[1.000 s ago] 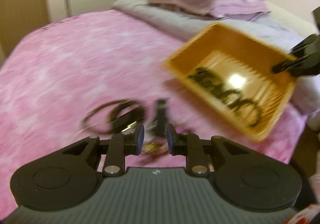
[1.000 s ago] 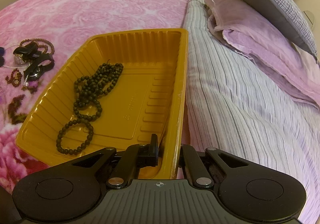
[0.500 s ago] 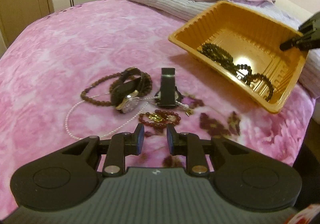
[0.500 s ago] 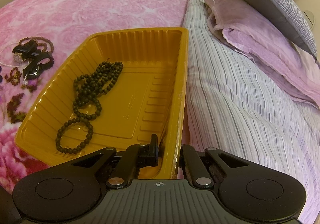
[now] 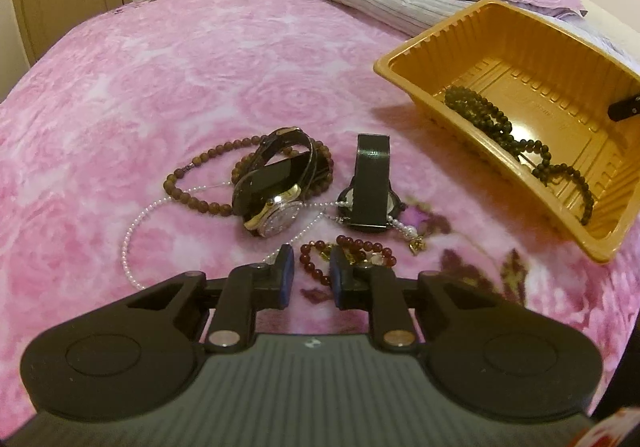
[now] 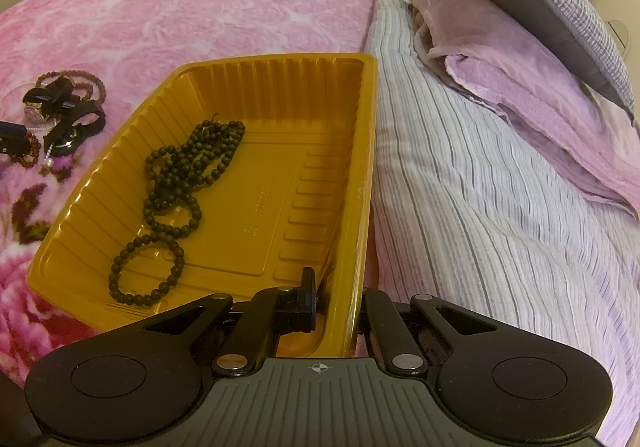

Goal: Organize jewelry
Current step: 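Return the left gripper to the pile and grasp the red bead strand, then carry the red bead strand into the tray and open the left gripper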

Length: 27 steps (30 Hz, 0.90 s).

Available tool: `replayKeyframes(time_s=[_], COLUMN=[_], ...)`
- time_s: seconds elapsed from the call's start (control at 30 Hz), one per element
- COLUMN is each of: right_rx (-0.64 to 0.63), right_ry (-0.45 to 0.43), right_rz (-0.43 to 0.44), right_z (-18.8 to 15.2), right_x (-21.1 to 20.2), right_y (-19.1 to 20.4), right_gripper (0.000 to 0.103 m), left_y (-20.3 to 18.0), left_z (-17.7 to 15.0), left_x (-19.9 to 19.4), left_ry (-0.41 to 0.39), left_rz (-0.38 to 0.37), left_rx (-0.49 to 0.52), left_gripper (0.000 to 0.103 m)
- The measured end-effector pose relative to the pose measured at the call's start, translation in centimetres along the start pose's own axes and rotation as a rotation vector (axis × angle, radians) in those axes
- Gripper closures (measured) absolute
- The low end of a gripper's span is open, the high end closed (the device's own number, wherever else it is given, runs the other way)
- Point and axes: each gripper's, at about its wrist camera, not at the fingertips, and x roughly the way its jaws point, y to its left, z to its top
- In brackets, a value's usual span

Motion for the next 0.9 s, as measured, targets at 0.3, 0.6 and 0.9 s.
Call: replayKeyframes(time_s=[0.3, 0.6, 0.9], right_rx=[0.003, 0.0, 0.0], right_ry=[0.002, 0.0, -0.001], right_rz=[-0.003, -0.005, -0.005], right_z=[0.1, 0.1, 0.1], right_x=[0.0, -0.1, -0.2], right_y=[0.1, 0.0, 0.1], right_gripper=[0.098, 0.098, 0.098], left_y=[0.1, 0.1, 0.2], left_z=[-0.2, 2.9, 6.1], left_x=[-1.7, -6.7, -10.2], left_ry=[-0.015, -0.132, -0.208], left_rz=[-0.015, -0.055, -0.112], left_rx=[0.027, 0.042, 0.044], left_gripper=[0.099, 0.099, 0.099])
